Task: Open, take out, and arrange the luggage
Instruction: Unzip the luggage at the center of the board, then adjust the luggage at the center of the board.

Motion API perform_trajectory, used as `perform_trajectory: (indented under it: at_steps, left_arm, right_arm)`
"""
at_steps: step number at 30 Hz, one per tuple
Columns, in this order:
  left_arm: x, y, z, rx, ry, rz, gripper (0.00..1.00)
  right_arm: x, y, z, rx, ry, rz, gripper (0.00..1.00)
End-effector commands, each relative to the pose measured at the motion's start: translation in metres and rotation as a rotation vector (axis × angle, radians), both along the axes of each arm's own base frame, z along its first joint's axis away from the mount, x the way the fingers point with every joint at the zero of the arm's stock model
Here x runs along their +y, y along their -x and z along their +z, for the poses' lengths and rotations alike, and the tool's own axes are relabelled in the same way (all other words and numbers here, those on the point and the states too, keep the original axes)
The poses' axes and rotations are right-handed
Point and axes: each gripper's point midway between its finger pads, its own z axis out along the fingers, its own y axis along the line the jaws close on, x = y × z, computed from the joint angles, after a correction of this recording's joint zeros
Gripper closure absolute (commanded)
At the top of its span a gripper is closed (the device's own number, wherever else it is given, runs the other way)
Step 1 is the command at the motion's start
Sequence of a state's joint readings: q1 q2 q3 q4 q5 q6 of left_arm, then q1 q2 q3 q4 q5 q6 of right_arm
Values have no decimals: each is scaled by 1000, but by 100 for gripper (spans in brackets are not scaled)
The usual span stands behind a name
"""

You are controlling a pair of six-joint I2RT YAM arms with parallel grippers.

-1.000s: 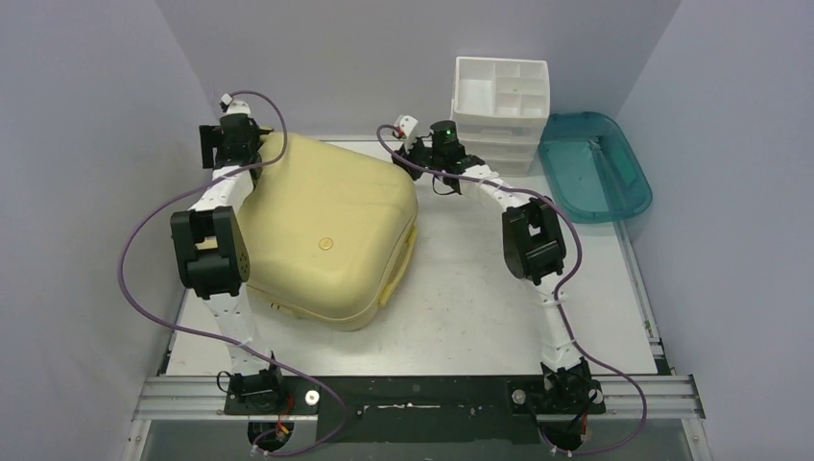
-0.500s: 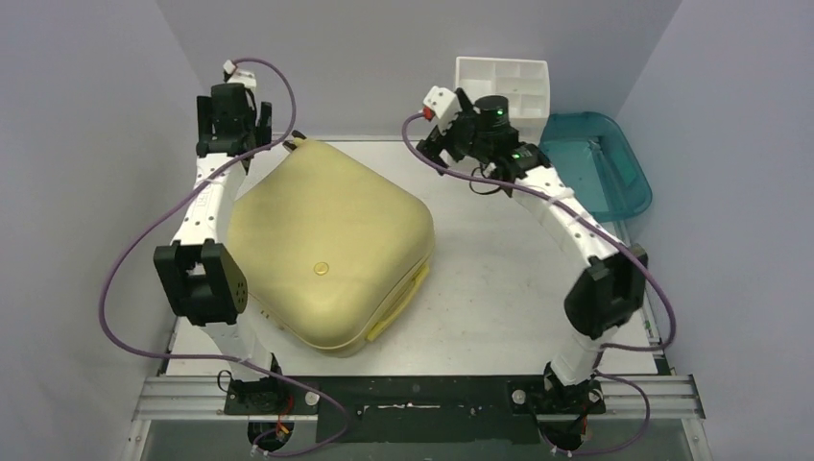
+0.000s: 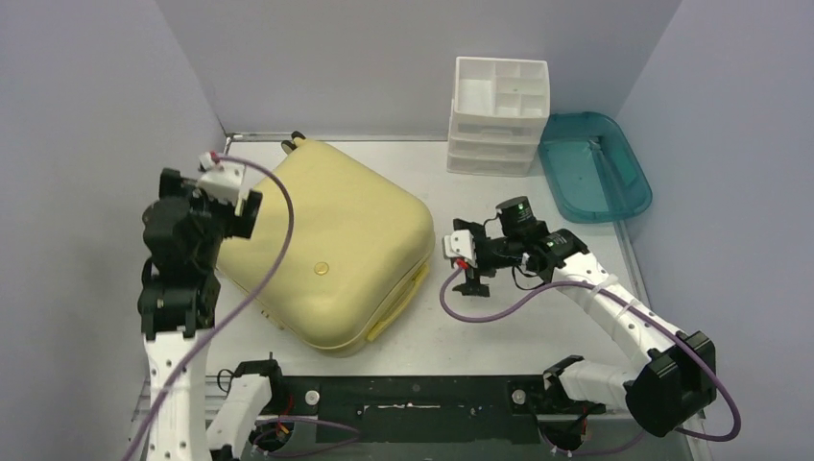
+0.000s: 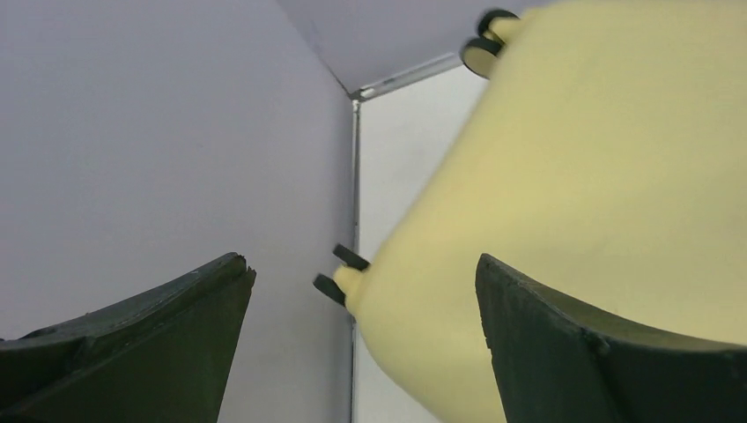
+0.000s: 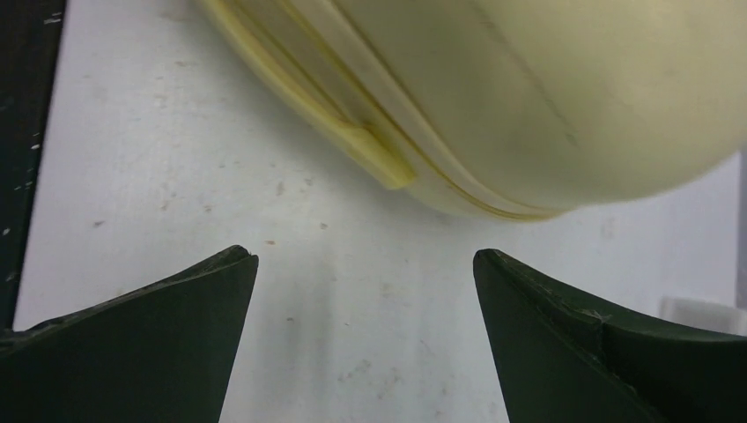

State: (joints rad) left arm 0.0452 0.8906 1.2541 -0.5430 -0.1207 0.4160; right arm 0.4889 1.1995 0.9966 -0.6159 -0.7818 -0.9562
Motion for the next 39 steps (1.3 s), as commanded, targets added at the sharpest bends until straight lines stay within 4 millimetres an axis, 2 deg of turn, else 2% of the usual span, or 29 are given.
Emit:
perform_trajectory:
  at_steps: [1, 3, 6, 9, 12, 17, 19, 21, 24, 27, 31, 34, 37, 39]
  left_arm:
    - [-49, 56, -61, 99, -87, -326, 3]
    - [-63, 79, -78, 93, -90, -409, 3]
    - [-77, 94, -102, 124, -32, -467, 3]
    - [-83, 92, -116, 123, 41, -475, 3]
    - [-83, 87, -116, 96, 101, -447, 3]
    - [-87, 86, -117, 88, 162, -451, 3]
    - [-86, 87, -122, 96, 168, -448, 3]
    - [-85, 86, -125, 99, 170, -441, 3]
    - [-86, 86, -125, 102, 174, -443, 3]
    - [-86, 86, -126, 104, 175, -446, 3]
    - [-87, 87, -127, 108, 176, -452, 3]
    - [-88, 87, -129, 112, 177, -456, 3]
    - [-88, 88, -129, 114, 178, -458, 3]
    - [-88, 88, -130, 116, 178, -459, 3]
  right_arm:
    - [21, 51, 11, -65, -144, 345, 1]
    - [27, 58, 6, -41, -126, 400, 2]
    - [36, 62, -5, -15, -79, 477, 5]
    - [48, 72, -22, 25, -22, 569, 6]
    - [59, 78, -37, 53, 13, 632, 8]
    - [72, 79, -66, 87, 40, 671, 11]
    - [79, 72, -71, 82, 26, 636, 11]
    - [84, 60, -78, 48, 20, 563, 11]
    - [88, 29, -83, 3, 27, 363, 10]
    - [77, -4, -80, -27, 14, 203, 8]
    - [66, -39, -64, 2, -50, 105, 8]
    - [63, -64, -65, 33, -35, 68, 8]
    - [71, -90, -68, 61, 1, 37, 8]
    - [78, -113, -61, 60, -6, -5, 8]
